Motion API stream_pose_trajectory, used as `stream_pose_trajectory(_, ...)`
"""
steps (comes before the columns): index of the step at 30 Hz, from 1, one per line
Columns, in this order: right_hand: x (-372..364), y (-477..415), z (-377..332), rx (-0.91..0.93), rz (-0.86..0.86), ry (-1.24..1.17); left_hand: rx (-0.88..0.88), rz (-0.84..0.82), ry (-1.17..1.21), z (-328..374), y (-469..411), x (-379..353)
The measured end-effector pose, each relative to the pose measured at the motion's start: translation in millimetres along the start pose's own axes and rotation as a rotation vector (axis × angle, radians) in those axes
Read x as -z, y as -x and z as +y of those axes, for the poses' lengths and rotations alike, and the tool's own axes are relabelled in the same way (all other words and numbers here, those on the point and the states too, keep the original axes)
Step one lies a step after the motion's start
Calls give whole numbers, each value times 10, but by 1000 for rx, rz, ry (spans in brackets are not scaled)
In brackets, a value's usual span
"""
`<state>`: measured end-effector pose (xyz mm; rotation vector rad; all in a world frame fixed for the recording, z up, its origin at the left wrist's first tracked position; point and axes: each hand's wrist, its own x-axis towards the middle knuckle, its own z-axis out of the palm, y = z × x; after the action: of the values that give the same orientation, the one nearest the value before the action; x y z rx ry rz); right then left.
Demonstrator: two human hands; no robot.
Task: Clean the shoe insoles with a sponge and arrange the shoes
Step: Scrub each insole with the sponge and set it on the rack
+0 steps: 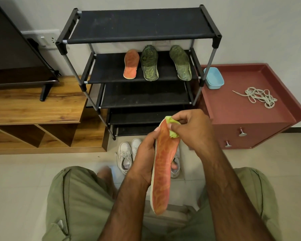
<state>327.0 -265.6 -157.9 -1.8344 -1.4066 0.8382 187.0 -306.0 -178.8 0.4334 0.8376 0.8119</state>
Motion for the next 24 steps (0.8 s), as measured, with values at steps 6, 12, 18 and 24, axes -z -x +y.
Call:
stream_pose_trajectory(6, -25, -21, 10, 54, 79, 24, 0, 22, -1, -11, -14, 25)
stream_pose_trajectory(12, 27, -39, 17, 89, 39, 72, 33, 12, 43, 5, -29, 62)
stream_pose_trajectory(18, 70, -29, 41, 54, -14, -265, 36, 64, 59, 17, -22, 38)
stream_pose_trajectory(24, 105, 36, -14, 1, 19, -591, 60, 125, 108, 24, -1, 44)
